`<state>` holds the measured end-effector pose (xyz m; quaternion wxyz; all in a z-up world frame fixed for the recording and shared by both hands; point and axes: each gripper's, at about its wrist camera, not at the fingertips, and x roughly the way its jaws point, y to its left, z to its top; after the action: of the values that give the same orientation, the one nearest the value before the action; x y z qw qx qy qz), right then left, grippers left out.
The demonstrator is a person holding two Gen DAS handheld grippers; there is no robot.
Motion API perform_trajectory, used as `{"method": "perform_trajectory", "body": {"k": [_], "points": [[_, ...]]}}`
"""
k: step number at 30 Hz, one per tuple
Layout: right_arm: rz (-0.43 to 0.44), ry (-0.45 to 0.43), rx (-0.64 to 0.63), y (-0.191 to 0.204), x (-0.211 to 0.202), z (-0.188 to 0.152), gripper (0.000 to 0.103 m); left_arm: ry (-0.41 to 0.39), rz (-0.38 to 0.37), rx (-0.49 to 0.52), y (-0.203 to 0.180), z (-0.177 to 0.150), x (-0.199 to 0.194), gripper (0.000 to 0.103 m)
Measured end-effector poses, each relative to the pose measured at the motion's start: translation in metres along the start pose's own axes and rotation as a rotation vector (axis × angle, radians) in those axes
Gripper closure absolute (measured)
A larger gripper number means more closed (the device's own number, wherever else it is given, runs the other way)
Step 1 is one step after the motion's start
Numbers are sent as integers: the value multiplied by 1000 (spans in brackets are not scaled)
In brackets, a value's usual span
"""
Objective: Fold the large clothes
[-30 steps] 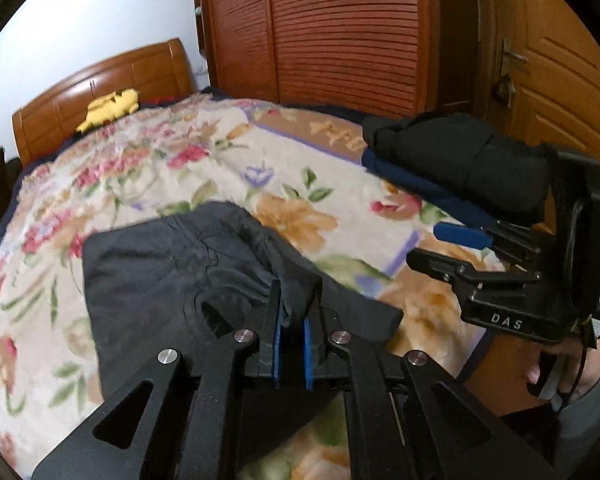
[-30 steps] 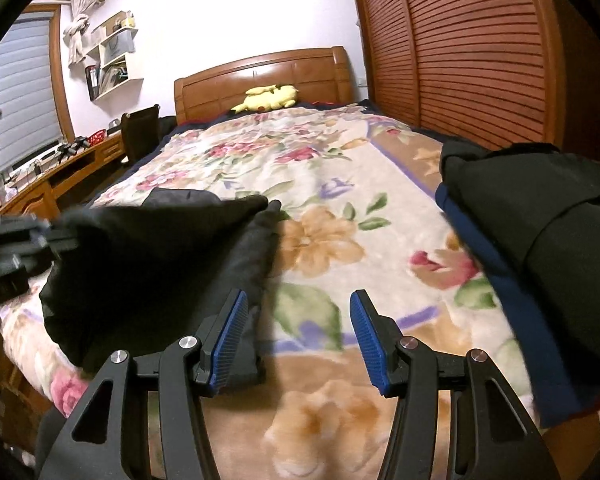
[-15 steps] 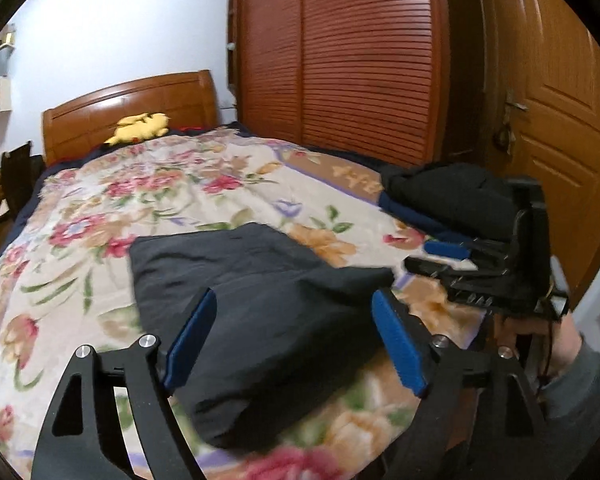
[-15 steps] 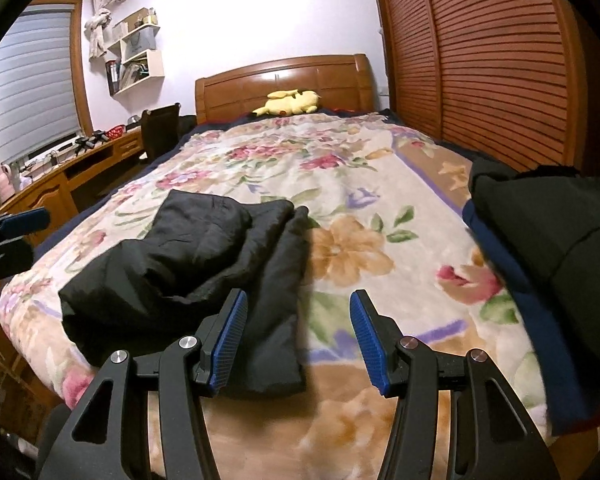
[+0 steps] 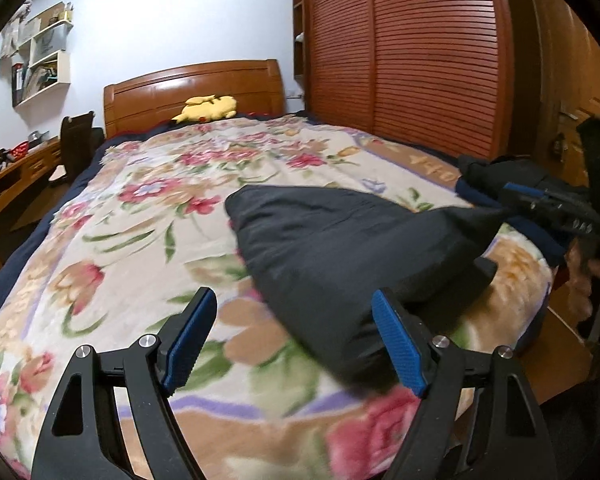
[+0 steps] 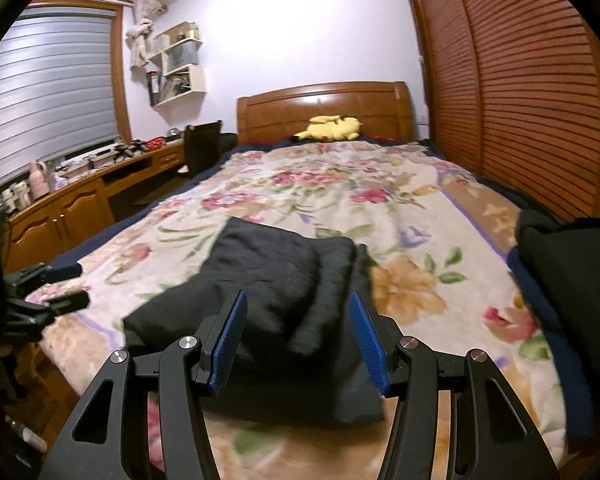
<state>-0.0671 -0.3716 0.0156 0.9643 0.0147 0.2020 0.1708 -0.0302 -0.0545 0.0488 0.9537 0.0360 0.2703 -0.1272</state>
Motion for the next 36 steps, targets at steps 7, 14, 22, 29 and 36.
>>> {"method": "perform_trajectory", "body": {"k": [7,14,22,29,36], "points": [[25,56,-29,8,31,-6,47,9,22,-5,15,-18,-3,22],[9,189,-49,3,75,-22,47,16,29,-20,22,-27,-4,22],[12,197,-83,6,92,-21,57,27,36,-26,25,-35,-3,22],[1,101,-123,18,66,-26,95,26,41,-21,24,-34,-2,22],[-18,-36,-177,37,30,-19,97,29,46,-3,19,-32,-2,22]]}}
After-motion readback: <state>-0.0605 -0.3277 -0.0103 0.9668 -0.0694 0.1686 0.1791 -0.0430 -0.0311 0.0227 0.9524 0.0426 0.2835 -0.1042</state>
